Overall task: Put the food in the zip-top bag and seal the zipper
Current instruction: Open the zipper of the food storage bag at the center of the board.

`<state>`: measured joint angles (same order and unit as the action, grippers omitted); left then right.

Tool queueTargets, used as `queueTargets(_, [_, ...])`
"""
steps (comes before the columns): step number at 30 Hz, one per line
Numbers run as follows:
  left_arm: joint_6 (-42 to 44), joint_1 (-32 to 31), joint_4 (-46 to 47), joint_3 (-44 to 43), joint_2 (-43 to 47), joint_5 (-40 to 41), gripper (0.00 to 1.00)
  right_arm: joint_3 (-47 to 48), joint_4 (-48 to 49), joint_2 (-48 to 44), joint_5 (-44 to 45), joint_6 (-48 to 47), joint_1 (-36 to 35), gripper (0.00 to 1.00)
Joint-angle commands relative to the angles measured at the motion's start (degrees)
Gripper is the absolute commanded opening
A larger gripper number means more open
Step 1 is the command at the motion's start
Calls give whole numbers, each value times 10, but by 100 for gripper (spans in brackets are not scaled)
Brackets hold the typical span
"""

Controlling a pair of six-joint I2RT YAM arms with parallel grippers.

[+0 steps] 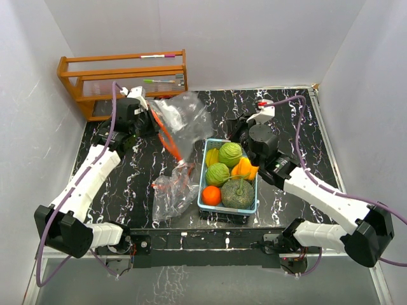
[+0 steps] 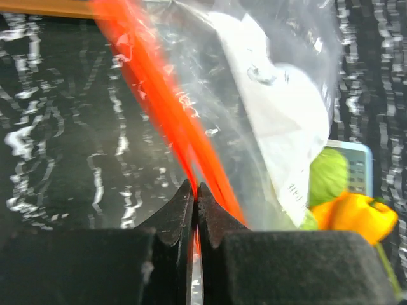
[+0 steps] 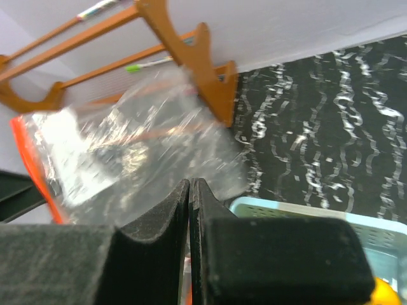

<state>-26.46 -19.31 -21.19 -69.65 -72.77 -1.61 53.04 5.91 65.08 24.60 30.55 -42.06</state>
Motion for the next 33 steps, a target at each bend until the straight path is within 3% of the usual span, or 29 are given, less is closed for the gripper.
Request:
queueTargets(1, [57,3,-64,-18,9,81,0,20,-40,-6,79,-27,1,8])
queueTargets(4, [56,3,-56,-20,9,63,0,32,-15,7,9,-73,1,8])
queueTargets(7, [55,3,-55,-29,0,58,0,79,-32,43,-85,-125,-8,21])
queueTargets(11, [55,3,-57,-47,-17,54,0,150,-63,106,-75,-195,-87,42])
queueTargets(17, [43,3,-45,-52,-26,25,0,158,-14,155,-110,-168,-113,51])
queueTargets(33, [21,3,-11,-25,-18,-21,0,175,97,258,-142,-132,-127,51])
